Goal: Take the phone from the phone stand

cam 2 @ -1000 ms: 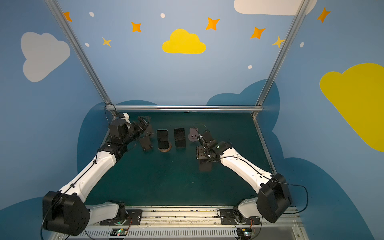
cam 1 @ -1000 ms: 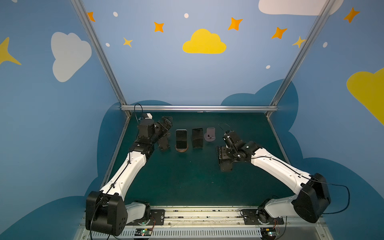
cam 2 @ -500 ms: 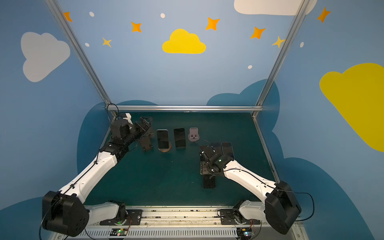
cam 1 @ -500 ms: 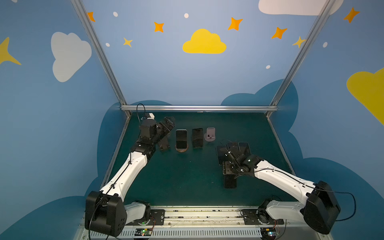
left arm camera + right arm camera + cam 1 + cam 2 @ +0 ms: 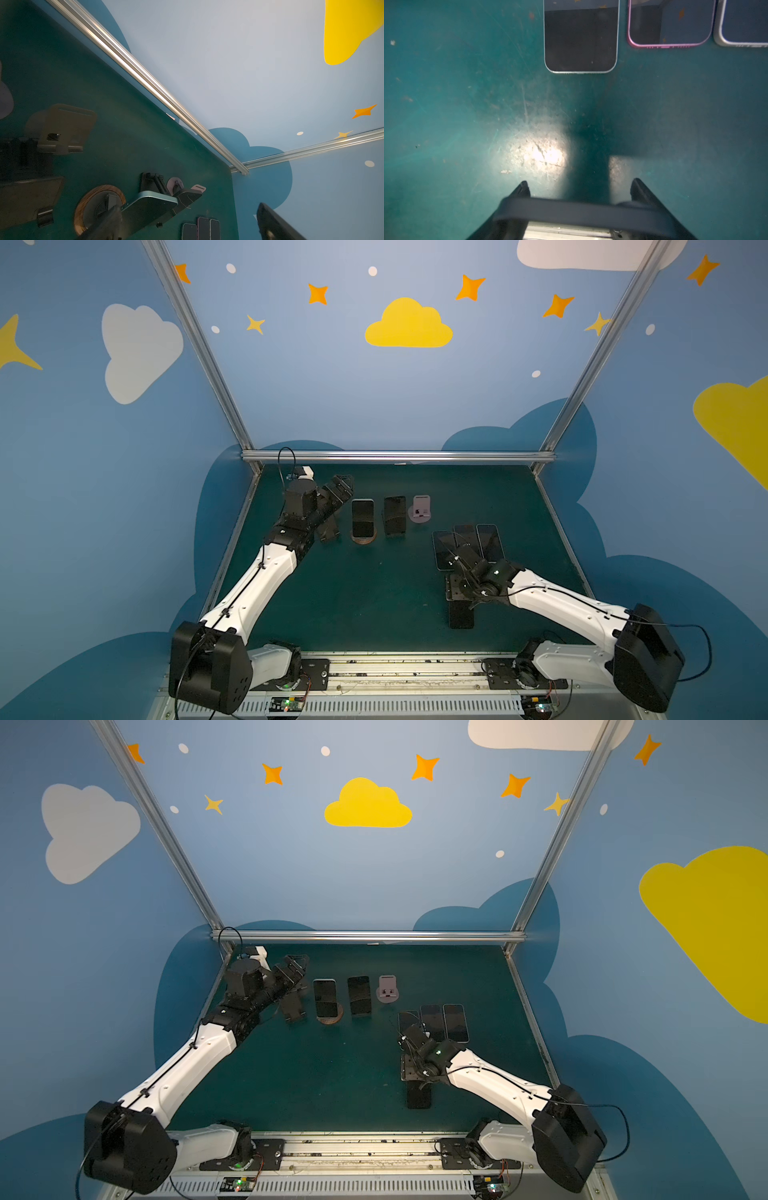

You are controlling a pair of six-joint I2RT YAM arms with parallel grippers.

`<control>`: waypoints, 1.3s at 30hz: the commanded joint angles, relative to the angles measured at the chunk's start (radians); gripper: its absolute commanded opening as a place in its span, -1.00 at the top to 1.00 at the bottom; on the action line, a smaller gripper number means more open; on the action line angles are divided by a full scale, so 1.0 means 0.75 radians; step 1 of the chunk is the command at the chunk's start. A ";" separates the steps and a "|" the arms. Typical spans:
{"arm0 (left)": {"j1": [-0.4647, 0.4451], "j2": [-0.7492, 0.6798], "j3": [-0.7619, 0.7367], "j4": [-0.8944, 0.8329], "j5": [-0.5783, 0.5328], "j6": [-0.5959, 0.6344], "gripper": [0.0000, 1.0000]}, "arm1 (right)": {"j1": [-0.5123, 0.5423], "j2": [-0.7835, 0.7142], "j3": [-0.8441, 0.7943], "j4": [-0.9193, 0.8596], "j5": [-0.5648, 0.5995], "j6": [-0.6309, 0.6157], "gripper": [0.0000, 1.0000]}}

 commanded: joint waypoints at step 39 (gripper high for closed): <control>-0.060 -0.035 0.009 -0.019 -0.032 0.070 -1.00 | -0.081 0.411 0.096 0.089 -0.190 -0.133 -0.20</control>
